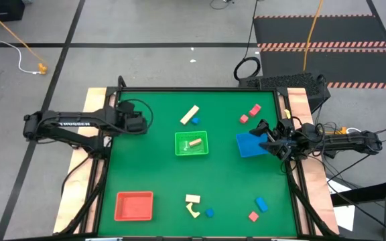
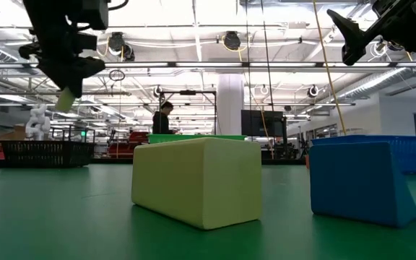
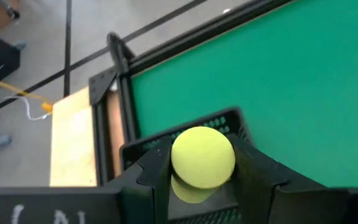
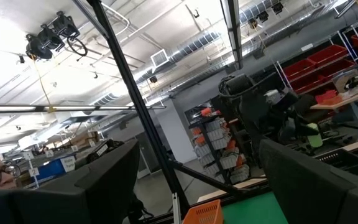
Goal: Sort & place blocks by color
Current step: Put the top yellow green block into the black bin
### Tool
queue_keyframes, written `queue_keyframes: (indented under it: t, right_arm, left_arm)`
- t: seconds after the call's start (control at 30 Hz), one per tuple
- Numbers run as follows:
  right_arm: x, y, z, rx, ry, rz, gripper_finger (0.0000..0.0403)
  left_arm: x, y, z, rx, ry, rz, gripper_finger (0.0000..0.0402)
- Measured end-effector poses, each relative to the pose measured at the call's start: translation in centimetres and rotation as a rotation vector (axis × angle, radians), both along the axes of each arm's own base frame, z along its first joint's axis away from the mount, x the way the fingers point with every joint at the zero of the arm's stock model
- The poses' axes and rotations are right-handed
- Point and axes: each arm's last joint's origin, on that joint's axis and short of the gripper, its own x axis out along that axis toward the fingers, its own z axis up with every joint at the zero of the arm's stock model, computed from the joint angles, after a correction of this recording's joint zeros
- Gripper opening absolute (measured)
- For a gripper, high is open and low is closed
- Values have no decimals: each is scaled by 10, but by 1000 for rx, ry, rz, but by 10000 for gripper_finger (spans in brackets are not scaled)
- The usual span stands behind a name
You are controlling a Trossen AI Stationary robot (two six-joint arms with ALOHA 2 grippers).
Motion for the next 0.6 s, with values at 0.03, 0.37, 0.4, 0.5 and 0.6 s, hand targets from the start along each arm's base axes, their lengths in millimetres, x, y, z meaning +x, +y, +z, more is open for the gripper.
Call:
queue_keyframes:
  t: [0.03, 0.37, 0.4, 0.5, 0.6]
  right_arm:
    - [0, 0, 0, 0, 0, 0, 325]
    - [0, 0, 0, 0, 0, 0, 325]
    - [0, 0, 0, 0, 0, 0, 325]
    - [0, 0, 0, 0, 0, 0, 325]
    - [0, 0, 0, 0, 0, 0, 325]
  left_arm:
    - [-1, -1, -2, -3, 5, 8, 129]
    - [-12, -3, -35, -7, 5, 101, 129]
    - [-13, -3, -38, -6, 2, 107, 129]
    - [-15, -3, -45, -4, -5, 133, 129]
    - [-18, -3, -51, -2, -13, 153, 131]
